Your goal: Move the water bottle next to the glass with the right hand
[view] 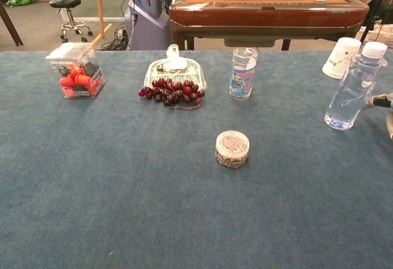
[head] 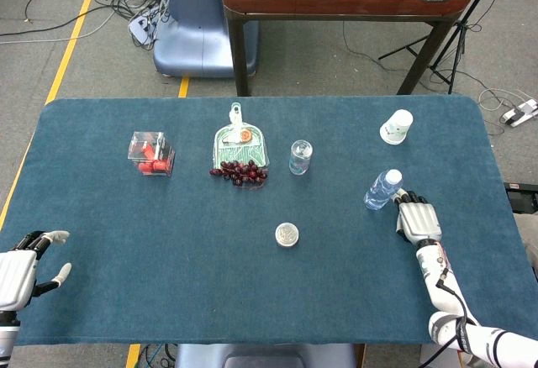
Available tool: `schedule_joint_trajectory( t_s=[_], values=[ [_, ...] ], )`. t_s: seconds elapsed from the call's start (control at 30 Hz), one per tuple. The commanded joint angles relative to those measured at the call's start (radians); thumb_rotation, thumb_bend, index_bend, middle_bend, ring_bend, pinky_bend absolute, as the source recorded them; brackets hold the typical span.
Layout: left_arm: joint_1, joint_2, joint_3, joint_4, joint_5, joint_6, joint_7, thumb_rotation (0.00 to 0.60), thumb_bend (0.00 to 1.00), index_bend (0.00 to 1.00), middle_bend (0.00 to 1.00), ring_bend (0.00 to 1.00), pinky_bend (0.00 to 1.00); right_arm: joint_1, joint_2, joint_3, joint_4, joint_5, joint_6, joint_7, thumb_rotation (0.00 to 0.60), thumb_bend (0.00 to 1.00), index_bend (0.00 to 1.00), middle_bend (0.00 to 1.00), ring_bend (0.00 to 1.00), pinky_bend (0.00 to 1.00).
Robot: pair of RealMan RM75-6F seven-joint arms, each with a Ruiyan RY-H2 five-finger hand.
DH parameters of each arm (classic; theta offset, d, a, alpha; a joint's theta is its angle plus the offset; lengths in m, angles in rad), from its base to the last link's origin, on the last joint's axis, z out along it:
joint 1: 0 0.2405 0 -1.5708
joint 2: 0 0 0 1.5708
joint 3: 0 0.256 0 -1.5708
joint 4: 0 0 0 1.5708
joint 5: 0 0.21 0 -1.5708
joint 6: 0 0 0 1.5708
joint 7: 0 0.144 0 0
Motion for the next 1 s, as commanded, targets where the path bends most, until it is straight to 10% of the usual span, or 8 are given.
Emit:
schedule_joint_trajectory(
  t_s=[0.03,1.0],
  values=[
    [-0.001,-0.001,0.000,0.001,0.000,-0.001,0.001,0.600,0.31,0.31,0.38,0.26,0.44,0.004,-0.003,-0.001,0.001,0.000,-0.002,0.001,0.600,1.00,0.16,0.09,0.07,0.17],
    [-0.001,0.003,-0.002,0.002,-0.009,-0.009,-0.007,0.600,0.31,0.31,0.38,0.26,0.44,0.076,-0.079,-0.008,0.011,-0.001,-0.011,-0.048,0.600,1.00,0.16,0.09,0.07,0.17]
  ],
)
